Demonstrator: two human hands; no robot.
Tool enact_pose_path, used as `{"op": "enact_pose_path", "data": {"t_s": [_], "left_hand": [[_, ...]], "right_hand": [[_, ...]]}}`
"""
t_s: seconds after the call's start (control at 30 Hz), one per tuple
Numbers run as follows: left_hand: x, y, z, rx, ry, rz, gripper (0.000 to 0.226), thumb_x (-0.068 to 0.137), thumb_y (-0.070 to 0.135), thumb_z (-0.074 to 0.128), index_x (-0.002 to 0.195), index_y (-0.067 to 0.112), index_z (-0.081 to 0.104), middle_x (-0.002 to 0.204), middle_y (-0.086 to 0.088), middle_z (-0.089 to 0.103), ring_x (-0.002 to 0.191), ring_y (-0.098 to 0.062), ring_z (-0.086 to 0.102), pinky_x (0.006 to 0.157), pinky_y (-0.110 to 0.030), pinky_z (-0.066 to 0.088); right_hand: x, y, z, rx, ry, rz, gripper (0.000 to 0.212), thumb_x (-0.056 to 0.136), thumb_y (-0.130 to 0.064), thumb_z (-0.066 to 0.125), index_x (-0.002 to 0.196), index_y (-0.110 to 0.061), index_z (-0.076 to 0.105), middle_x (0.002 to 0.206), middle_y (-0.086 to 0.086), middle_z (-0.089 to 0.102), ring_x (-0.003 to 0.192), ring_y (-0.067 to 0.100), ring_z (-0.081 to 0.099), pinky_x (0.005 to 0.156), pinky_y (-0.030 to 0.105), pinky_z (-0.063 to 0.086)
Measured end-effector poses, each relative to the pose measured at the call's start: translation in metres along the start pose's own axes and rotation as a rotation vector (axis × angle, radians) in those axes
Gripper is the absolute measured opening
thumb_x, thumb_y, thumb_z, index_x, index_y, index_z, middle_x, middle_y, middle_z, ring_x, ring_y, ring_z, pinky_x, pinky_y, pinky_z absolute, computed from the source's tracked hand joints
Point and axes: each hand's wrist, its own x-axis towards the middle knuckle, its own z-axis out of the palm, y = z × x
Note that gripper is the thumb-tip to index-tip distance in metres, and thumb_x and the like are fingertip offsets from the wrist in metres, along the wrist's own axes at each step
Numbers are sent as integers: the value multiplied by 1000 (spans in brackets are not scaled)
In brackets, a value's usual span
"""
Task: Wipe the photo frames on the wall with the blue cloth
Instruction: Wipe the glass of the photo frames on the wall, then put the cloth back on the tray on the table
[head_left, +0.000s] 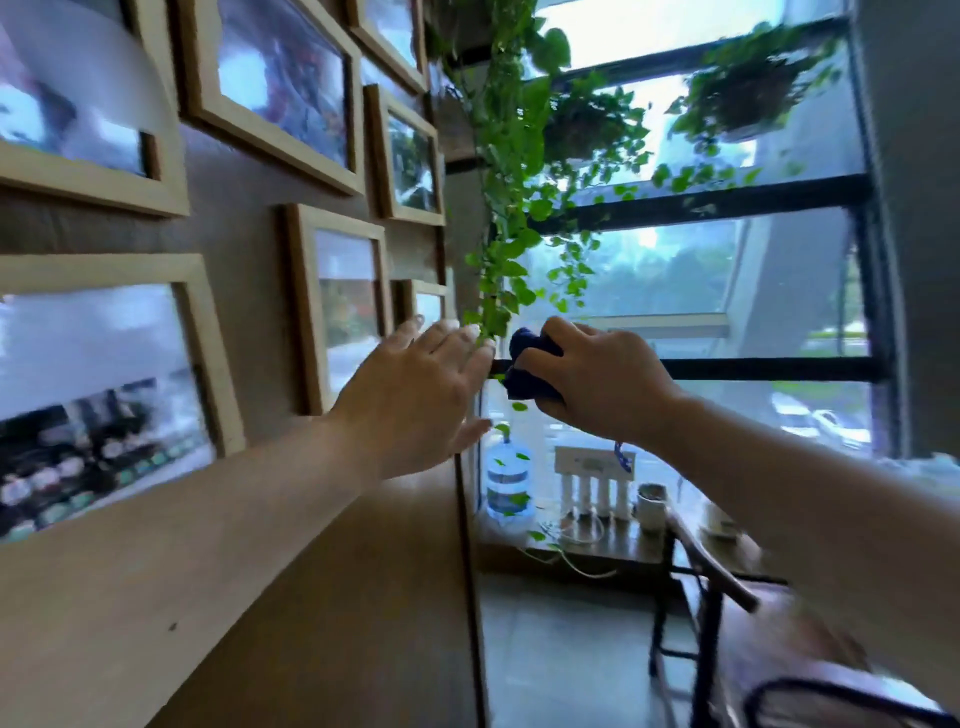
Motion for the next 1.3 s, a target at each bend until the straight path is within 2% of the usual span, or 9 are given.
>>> {"op": "enact_pose_path", "data": {"t_s": [0.13, 0.37, 0.47, 0.57, 0.7, 0.87, 0.97, 1.13, 1.3], "left_hand": [[8, 63, 9, -129, 51, 94, 72, 80, 54, 54, 133, 5, 46, 132, -18, 55, 122, -35, 49, 103, -53, 40], [29, 149, 23, -277, 51, 233, 75, 76, 56, 59, 130, 6, 50, 128, -19, 58, 115, -36, 54, 99, -52, 44], [42, 200, 18, -348, 68, 328, 73, 77, 55, 58, 130, 5, 49, 129, -19, 57, 117, -35, 53, 101, -54, 42], [56, 256, 6, -409, 67, 422, 72, 79, 56, 48, 130, 5, 47, 132, -19, 53, 121, -36, 49, 103, -53, 39], [67, 339, -16, -503, 90, 539, 71, 80, 55, 52, 130, 5, 49, 133, -19, 54, 121, -36, 50, 104, -52, 39], [69, 428, -46, -580, 82, 655, 72, 84, 58, 43, 132, 5, 47, 135, -18, 52, 125, -35, 46, 106, -49, 37], [67, 484, -63, -610, 64, 724, 75, 84, 59, 41, 137, 6, 43, 140, -17, 49, 130, -34, 42, 109, -49, 33], [48, 575, -88, -673, 52, 891, 73, 85, 59, 38, 135, 6, 46, 138, -16, 52, 128, -33, 45, 108, -48, 35], [34, 651, -98, -738, 46, 1022, 74, 84, 57, 48, 136, 5, 42, 139, -17, 50, 129, -33, 43, 109, -48, 33]], "right_hand": [[-82, 15, -10, -5, -75, 148, 33, 73, -34, 64, 102, -21, 61, 90, 11, 56, 69, 32, 60, 43, 36, 49], [-210, 33, -36, 23, -177, 402, 37, 77, -45, 46, 101, -22, 63, 93, 8, 59, 66, 30, 62, 45, 32, 45], [-269, 43, -56, -60, -232, 517, 32, 77, -44, 52, 99, -24, 64, 94, 6, 61, 66, 30, 63, 46, 31, 43], [-325, 55, -75, -94, -272, 583, 31, 77, -44, 63, 101, -24, 65, 96, 7, 61, 67, 30, 63, 47, 31, 44], [-406, 57, -109, -116, -265, 683, 29, 85, -46, 54, 99, -24, 67, 93, 6, 61, 68, 28, 63, 47, 30, 43], [-499, 54, -145, -161, -365, 797, 31, 87, -49, 53, 101, -24, 66, 94, 5, 61, 70, 25, 63, 50, 27, 38], [-561, 46, -164, -160, -404, 895, 29, 86, -47, 57, 104, -25, 64, 94, 5, 60, 71, 26, 63, 51, 31, 45], [-656, 8, -187, -92, -446, 1088, 35, 84, -49, 46, 103, -27, 66, 93, 3, 60, 73, 25, 63, 50, 34, 48], [-736, -21, -206, -111, -585, 1266, 25, 82, -40, 56, 102, -28, 64, 92, 3, 59, 71, 25, 61, 50, 36, 49]]}}
